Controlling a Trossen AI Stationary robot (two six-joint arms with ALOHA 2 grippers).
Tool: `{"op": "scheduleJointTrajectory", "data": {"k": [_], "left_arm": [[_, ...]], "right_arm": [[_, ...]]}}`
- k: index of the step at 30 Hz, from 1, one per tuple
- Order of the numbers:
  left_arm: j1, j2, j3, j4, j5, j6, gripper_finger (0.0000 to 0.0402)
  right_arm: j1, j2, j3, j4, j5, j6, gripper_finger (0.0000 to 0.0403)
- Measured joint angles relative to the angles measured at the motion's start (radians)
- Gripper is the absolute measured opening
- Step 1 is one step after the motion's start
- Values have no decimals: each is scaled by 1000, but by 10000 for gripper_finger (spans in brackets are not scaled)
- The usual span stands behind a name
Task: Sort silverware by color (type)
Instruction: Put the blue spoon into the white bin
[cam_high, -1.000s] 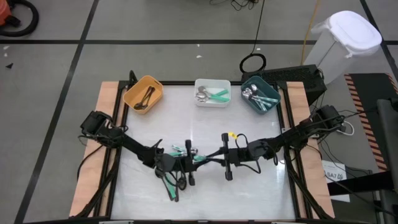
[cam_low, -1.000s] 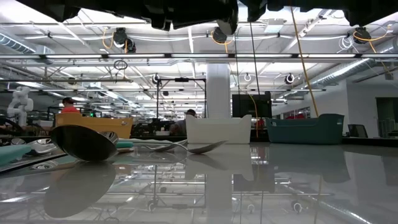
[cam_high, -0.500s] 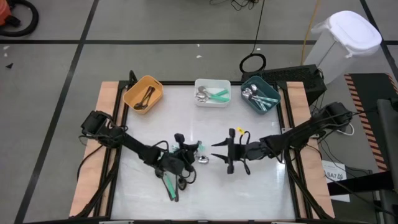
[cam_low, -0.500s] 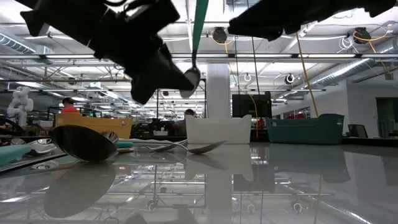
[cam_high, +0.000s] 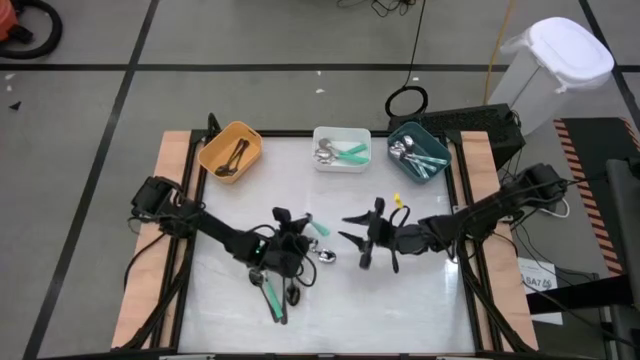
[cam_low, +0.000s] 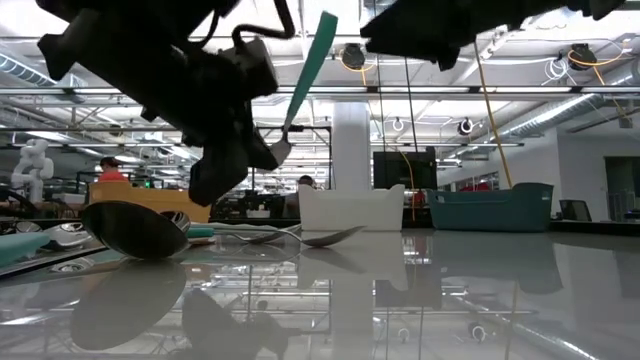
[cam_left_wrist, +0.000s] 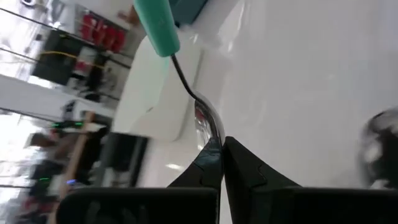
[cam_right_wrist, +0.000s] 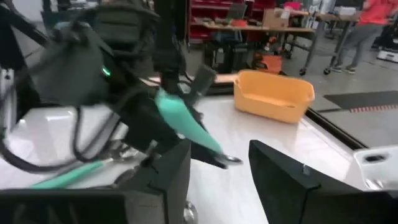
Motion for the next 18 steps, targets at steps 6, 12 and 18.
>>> {"op": "scheduleJointTrajectory", "data": {"k": [6,12,18], "left_arm": [[35,0,0,-55,-32,14,3],[34,0,0,-71,-22,77,3],[26,0,0,-91,-21,74,3]], "right_arm": [[3,12,33,1,-27,-35,160],[22,93,60,-6,-73,-312,160],[63,122,123,-77,100,-469,160]]}}
